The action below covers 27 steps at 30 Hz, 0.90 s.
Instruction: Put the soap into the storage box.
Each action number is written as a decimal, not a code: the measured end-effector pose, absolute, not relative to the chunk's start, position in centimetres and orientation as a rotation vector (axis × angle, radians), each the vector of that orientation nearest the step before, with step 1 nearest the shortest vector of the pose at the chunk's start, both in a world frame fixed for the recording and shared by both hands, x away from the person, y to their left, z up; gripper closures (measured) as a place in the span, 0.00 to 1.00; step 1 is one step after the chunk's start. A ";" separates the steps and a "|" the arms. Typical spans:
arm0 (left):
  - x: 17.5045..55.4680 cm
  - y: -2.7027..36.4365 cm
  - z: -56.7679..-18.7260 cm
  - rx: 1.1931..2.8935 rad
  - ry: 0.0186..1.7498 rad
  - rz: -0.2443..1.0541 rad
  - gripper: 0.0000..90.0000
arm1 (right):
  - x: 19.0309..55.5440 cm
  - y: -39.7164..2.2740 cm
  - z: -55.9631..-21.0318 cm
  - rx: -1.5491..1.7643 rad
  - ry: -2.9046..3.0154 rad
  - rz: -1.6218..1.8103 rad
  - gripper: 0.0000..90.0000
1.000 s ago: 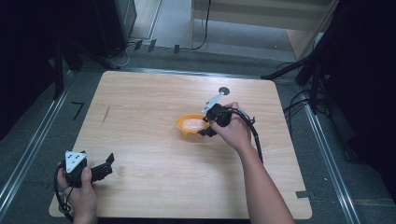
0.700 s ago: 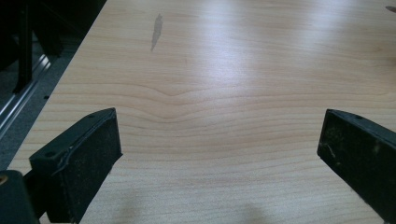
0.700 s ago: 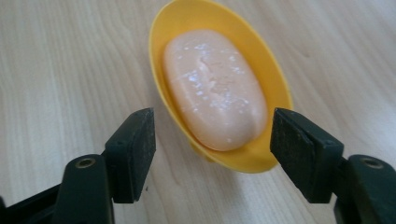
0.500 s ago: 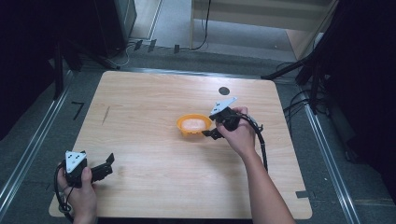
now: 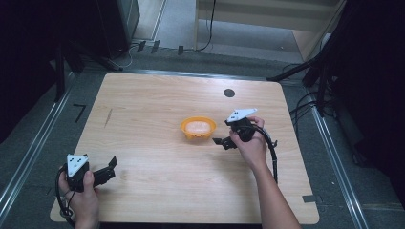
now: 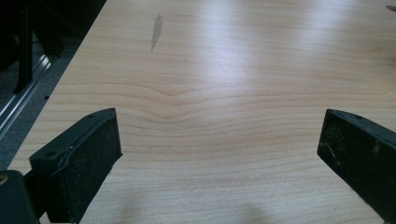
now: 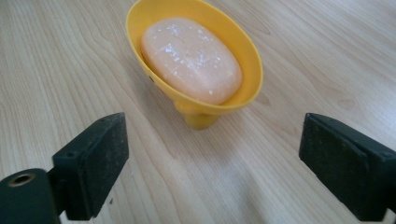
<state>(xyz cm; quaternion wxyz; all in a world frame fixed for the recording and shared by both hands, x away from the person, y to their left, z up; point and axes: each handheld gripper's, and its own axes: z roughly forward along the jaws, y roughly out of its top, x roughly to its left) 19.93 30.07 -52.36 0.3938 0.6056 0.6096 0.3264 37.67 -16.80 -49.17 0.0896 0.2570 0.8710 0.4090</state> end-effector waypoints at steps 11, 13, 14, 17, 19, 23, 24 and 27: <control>19.9 30.1 -52.4 1.538 1.546 0.829 0.00 | 36.0 -19.4 -50.2 0.880 2.534 1.268 0.00; 19.9 30.1 -52.4 1.537 1.546 0.830 0.00 | 35.8 -19.7 -50.3 0.893 2.527 1.274 0.00; 19.9 30.1 -52.4 1.536 1.547 0.830 0.00 | 35.7 -19.9 -50.5 0.906 2.523 1.280 0.00; 19.9 30.1 -52.4 1.536 1.547 0.830 0.00 | 34.9 -21.0 -51.3 0.948 2.505 1.284 0.00; 19.9 30.1 -52.4 1.537 1.547 0.830 0.00 | 34.5 -21.4 -51.8 0.970 2.483 1.299 0.00; 19.9 30.1 -52.4 1.537 1.547 0.830 0.00 | 33.9 -22.0 -52.3 0.995 2.471 1.307 0.00; 19.9 30.1 -52.4 1.537 1.547 0.829 0.00 | 33.7 -22.2 -52.5 1.005 2.472 1.307 0.00; 19.9 30.1 -52.4 1.535 1.547 0.829 0.00 | 33.2 -22.8 -52.9 1.029 2.457 1.333 0.00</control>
